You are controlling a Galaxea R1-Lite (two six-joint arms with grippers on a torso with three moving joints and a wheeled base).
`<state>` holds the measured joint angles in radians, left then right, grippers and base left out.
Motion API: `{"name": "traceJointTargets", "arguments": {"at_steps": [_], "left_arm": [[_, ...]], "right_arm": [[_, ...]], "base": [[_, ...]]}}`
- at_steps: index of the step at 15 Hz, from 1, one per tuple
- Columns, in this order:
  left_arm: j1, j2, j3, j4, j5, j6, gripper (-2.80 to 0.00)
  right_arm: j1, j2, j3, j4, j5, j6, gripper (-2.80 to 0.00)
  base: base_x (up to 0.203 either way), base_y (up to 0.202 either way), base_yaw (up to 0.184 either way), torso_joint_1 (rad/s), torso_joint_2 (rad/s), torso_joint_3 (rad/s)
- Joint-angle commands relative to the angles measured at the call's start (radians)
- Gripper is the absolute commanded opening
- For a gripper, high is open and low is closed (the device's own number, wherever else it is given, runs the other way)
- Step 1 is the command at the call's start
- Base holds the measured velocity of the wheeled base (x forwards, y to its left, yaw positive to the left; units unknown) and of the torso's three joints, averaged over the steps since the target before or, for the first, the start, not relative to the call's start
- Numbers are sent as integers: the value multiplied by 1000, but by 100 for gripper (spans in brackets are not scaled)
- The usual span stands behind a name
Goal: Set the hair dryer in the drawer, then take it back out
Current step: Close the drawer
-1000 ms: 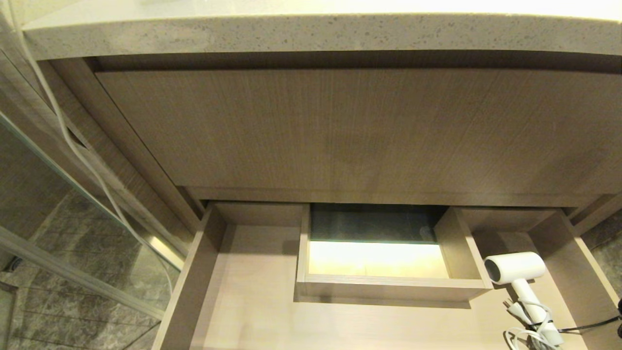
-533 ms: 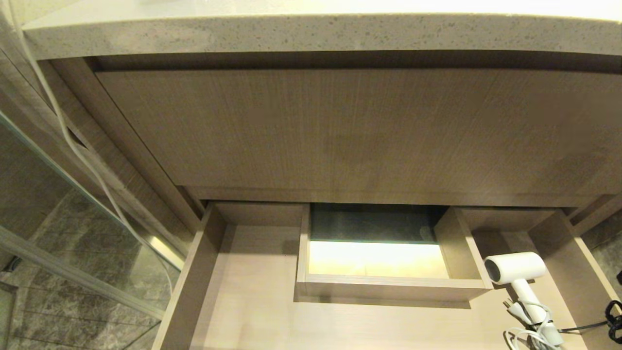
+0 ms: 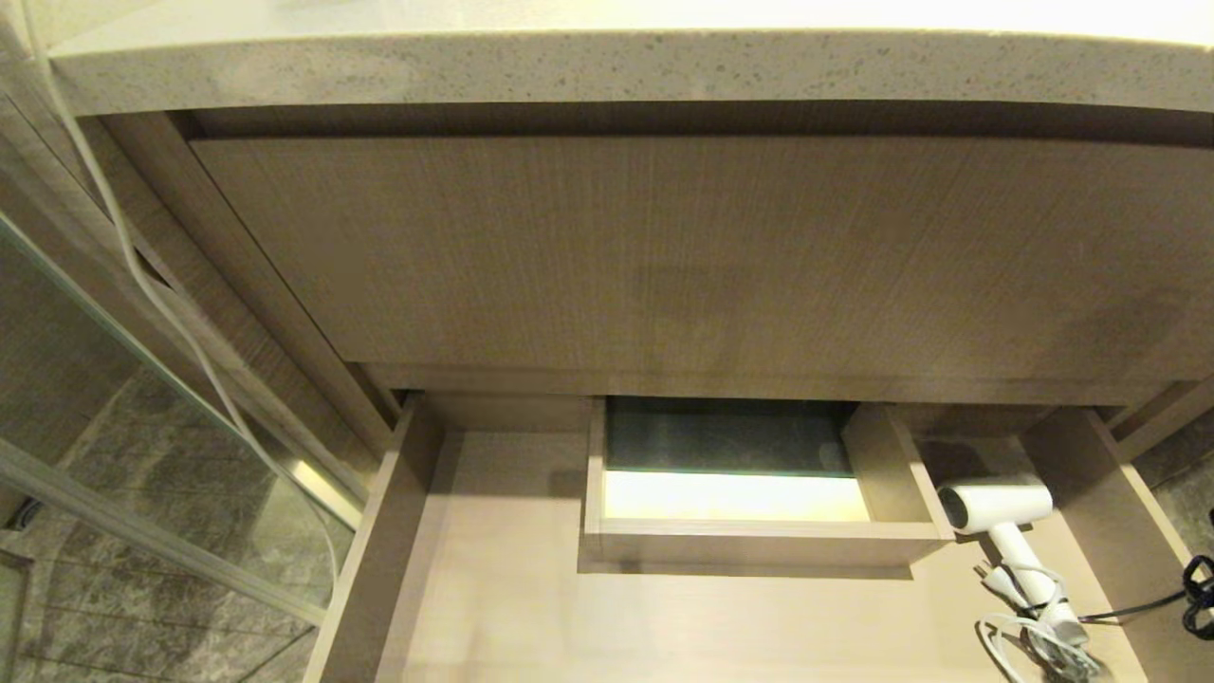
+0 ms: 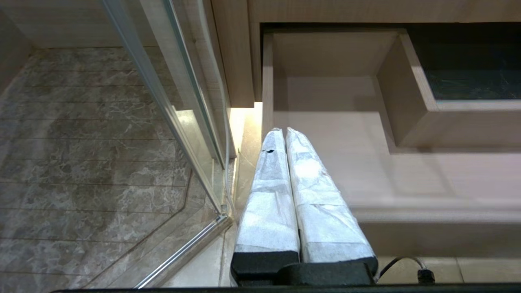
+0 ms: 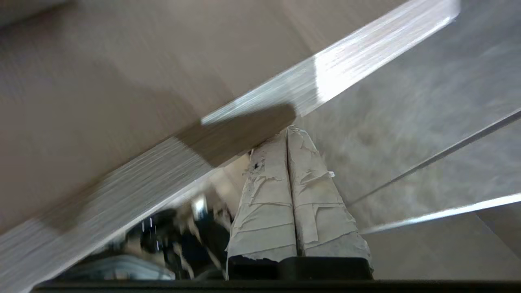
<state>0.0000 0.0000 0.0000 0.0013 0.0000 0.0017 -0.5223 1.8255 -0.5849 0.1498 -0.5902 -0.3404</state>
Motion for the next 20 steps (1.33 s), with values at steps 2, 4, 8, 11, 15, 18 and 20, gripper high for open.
{"name": "traceJointTargets", "arguments": {"at_steps": [2,4,8,11,15,18,20], "left_arm": [[0,0,0,0,0,0,-280],[0,0,0,0,0,0,-280],[0,0,0,-1,0,0,-280],[0,0,0,0,0,0,-280],[0,0,0,0,0,0,-280],[0,0,0,-1,0,0,-280],[0,0,0,0,0,0,-280]], "right_arm": [[1,-24,0,-43,17,0,-280],[8,-47,2,-121,55,0,-280],[57,-97,0,-422,180,-9,-280],[141,-108,-19,-675,204,-27,-280],[161,-134,-36,-722,263,-45,-280],[113,-196,-28,-719,379,-182,-280],[111,-219,-45,-712,404,-197,-280]], "base": [[0,0,0,0,0,0],[0,0,0,0,0,0],[0,0,0,0,0,0],[0,0,0,0,0,0],[0,0,0,0,0,0],[0,0,0,0,0,0],[0,0,0,0,0,0]]}}
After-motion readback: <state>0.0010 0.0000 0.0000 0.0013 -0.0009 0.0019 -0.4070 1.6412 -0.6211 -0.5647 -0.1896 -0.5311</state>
